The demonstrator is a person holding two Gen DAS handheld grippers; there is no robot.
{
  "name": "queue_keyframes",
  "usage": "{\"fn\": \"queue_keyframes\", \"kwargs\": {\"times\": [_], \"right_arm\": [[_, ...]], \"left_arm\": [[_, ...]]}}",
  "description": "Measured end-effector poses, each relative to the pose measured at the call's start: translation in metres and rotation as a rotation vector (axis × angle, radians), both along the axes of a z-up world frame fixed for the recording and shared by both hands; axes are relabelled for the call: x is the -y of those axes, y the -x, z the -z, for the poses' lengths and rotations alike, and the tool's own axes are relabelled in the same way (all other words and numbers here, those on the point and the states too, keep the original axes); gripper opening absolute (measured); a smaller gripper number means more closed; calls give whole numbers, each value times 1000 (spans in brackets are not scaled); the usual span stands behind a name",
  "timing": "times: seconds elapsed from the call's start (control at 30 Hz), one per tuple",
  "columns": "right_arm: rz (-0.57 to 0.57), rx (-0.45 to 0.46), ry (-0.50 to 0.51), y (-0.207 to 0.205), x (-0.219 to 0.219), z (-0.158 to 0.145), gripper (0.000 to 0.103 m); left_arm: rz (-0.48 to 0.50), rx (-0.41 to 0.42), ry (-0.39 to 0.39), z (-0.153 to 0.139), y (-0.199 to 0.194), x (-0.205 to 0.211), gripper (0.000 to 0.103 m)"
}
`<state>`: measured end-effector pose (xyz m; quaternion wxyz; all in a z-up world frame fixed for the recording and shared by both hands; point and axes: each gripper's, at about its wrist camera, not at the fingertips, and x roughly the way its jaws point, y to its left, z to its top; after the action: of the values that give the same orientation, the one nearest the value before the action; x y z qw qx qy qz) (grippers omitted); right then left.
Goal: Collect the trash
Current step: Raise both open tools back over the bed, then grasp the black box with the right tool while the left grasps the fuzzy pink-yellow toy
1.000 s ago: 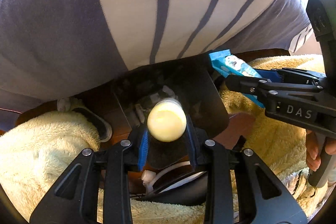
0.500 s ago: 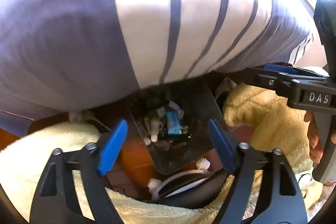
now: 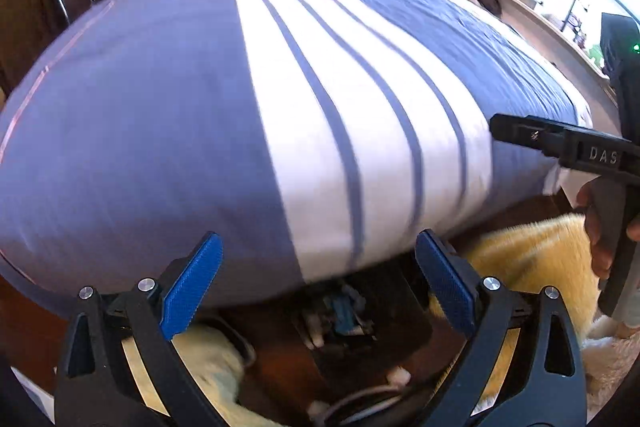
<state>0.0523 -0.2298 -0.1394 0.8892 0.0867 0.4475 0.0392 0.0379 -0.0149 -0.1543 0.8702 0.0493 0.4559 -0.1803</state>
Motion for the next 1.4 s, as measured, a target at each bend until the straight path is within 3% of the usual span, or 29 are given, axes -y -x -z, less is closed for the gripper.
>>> {"fn": "queue_keyframes", "kwargs": {"times": [0.17, 0.33, 0.6, 0.87, 1.2, 1.23, 1.27, 1.4], "right_arm": [[16, 1, 24, -54, 11, -11, 99], [0, 12, 56, -115, 14, -17, 99], [-8, -15, 102, -230, 17, -1, 99], [-57, -11, 161, -313, 9, 8, 99], [-138, -33, 203, -372, -4, 26, 98], [-146, -27, 196, -372, -4, 26, 97], [-152, -22, 190, -371, -4, 25, 87], [-165, -26, 207, -364, 1, 22, 85]], "left_arm": [[-36, 23, -3, -19, -50, -4, 92], [-81, 22, -33, -18, -111, -6, 92], [-164, 17, -28, -22, -214, -14, 92], [-165, 43, -41, -33, -299, 3, 92], [-147, 53, -40, -39, -369, 26, 92], [-143, 48, -36, -38, -375, 28, 92], [-141, 44, -34, -38, -380, 30, 92], [-123, 46, -35, -35, -400, 43, 92]]}}
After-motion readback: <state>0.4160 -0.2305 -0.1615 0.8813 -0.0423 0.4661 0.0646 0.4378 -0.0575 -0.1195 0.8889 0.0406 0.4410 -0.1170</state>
